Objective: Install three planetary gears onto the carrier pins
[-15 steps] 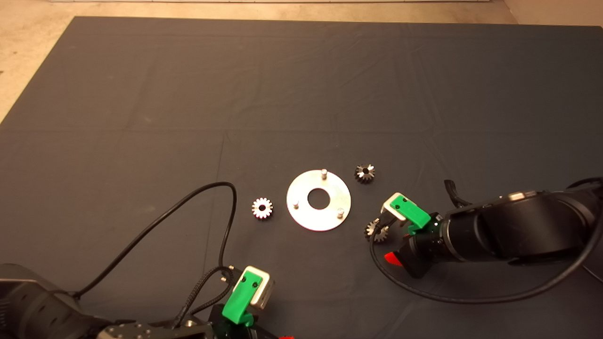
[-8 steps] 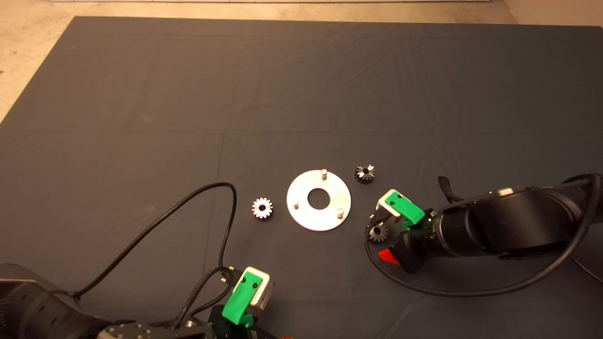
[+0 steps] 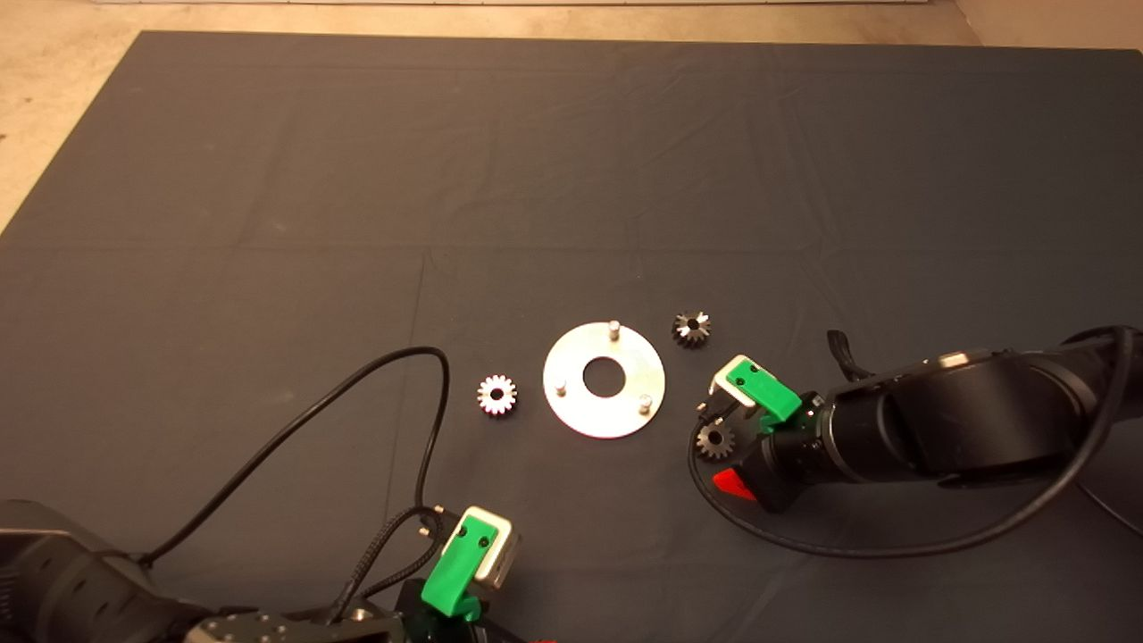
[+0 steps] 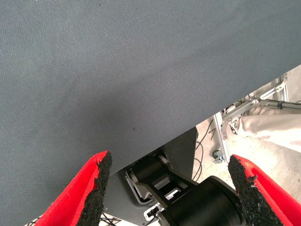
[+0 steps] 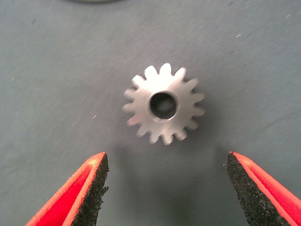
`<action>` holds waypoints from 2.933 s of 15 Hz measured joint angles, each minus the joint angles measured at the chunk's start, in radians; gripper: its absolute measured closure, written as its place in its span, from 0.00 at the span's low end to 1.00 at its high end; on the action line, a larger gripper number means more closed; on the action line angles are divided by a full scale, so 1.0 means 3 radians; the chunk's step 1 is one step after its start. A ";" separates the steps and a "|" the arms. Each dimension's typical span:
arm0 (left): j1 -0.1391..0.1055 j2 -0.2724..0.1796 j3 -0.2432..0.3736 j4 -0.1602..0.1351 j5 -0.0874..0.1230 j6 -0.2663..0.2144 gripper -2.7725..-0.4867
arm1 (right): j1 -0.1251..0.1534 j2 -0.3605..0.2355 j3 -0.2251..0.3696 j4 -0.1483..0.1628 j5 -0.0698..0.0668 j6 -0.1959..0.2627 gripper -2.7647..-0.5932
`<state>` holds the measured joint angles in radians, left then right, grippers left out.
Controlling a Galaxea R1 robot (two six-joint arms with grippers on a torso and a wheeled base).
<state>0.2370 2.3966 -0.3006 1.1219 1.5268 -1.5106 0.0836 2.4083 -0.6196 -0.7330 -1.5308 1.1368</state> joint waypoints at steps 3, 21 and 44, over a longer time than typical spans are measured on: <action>0.0000 0.0000 0.0000 -0.0001 -0.0001 -0.0001 0.45 | 0.0000 0.0016 -0.0030 -0.0067 0.0000 -0.0010 0.41; 0.0000 0.0001 0.0000 -0.0013 0.0000 -0.0001 0.45 | -0.0015 0.0017 -0.0043 -0.0209 0.0001 -0.0072 0.41; 0.0000 0.0006 0.0001 -0.0028 0.0000 0.0000 0.45 | -0.0279 0.0024 -0.0086 -0.0504 0.0218 -0.0072 0.50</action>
<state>0.2369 2.3985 -0.3004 1.1136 1.5268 -1.5106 0.0000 2.4155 -0.6453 -0.8843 -1.4653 1.1151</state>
